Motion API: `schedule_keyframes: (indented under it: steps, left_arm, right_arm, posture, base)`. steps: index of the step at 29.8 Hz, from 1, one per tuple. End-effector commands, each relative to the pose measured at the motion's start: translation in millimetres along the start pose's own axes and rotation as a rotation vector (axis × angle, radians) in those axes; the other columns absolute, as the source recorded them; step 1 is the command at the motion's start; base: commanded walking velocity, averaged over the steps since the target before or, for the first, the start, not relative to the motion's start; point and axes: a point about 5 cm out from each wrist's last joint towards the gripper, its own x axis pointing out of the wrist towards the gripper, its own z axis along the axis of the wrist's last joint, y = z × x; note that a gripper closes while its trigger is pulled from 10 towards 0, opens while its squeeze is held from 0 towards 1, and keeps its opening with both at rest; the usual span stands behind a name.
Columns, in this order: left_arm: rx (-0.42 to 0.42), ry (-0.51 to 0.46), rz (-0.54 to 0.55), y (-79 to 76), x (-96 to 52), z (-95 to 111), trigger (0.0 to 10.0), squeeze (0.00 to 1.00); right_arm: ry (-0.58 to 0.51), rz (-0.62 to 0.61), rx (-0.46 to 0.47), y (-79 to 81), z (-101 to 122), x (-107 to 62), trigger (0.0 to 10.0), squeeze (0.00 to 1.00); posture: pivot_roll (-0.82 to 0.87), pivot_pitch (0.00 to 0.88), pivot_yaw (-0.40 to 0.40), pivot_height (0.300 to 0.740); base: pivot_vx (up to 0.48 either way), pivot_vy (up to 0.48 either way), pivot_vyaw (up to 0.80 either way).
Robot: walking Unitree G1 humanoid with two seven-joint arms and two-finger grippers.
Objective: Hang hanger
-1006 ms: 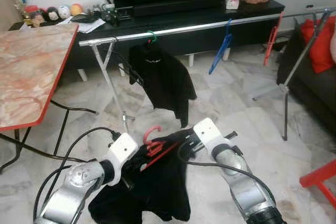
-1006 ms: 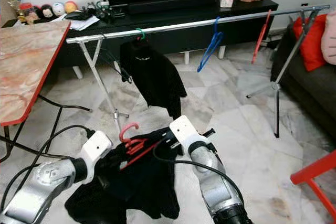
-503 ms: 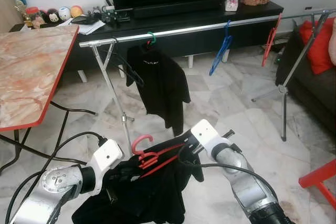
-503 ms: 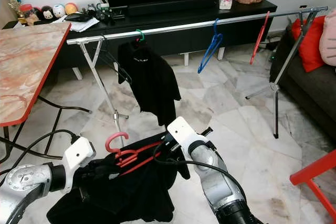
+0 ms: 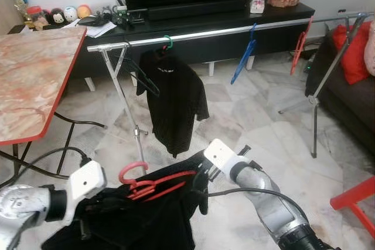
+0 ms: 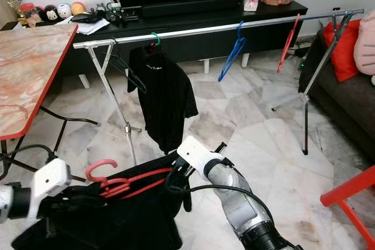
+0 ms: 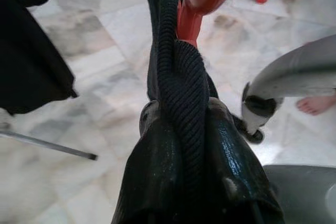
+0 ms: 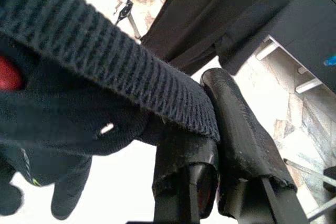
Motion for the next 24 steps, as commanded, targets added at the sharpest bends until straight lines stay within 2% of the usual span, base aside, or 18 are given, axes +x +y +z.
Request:
schedule_keyframes:
  steps: [1, 3, 5, 9, 20, 22, 23, 24]
  left_arm:
    - [0.013, 0.16, 0.079, 12.3, -19.3, -15.2, 10.0, 0.0]
    - [0.043, 0.182, 0.167, 22.3, -16.4, -16.1, 10.0, 0.0]
    - [0.06, 0.205, 0.176, 23.0, -14.9, -17.2, 10.0, 0.0]
    - [0.091, 0.318, 0.214, 27.9, -12.6, -27.3, 10.0, 0.0]
    - [0.117, 0.331, 0.229, 30.0, -4.6, -29.6, 10.0, 0.0]
    - [0.081, 0.241, 0.236, 29.4, -2.6, -22.0, 10.0, 0.0]
    - [0.081, 0.241, 0.236, 29.4, -2.6, -22.0, 10.0, 0.0]
    - [0.033, 0.139, 0.04, 7.3, -7.6, -9.8, 10.0, 0.0]
  right_arm:
    - [0.085, -0.079, -0.017, -22.9, -17.8, -4.5, 0.0, 0.0]
    - [0.087, -0.074, -0.022, -22.3, -18.2, -4.2, 0.0, 0.0]
    - [0.089, -0.075, -0.024, -22.8, -18.6, -4.0, 0.0, 0.0]
    - [0.093, -0.082, -0.04, -26.1, -18.6, -3.3, 0.0, 0.0]
    - [0.091, -0.083, -0.049, -27.4, -17.6, -2.4, 0.0, 0.0]
    - [0.092, -0.08, -0.056, -28.1, -17.1, -2.2, 0.0, 0.0]
    - [0.092, -0.08, -0.056, -28.1, -17.1, -2.2, 0.0, 0.0]
    - [0.102, -0.07, -0.068, -28.3, -20.1, -2.6, 0.0, 0.0]
  posture:
    - [-0.05, 0.0, 0.049, 0.74]
    - [-0.05, 0.0, 0.047, 0.74]
    - [-0.05, 0.0, 0.046, 0.74]
    - [-0.05, 0.0, 0.048, 0.74]
    - [-0.04, 0.0, 0.048, 0.74]
    - [-0.05, 0.0, 0.053, 0.74]
    - [-0.05, 0.0, 0.053, 0.74]
    - [-0.04, 0.0, 0.054, 0.74]
  base:
    - [0.0, 0.0, 0.0]
    - [0.0, 0.0, 0.0]
    - [0.0, 0.0, 0.0]
    - [0.0, 0.0, 0.0]
    - [0.0, 0.0, 0.0]
    - [0.0, 0.0, 0.0]
    - [0.0, 0.0, 0.0]
    - [0.0, 0.0, 0.0]
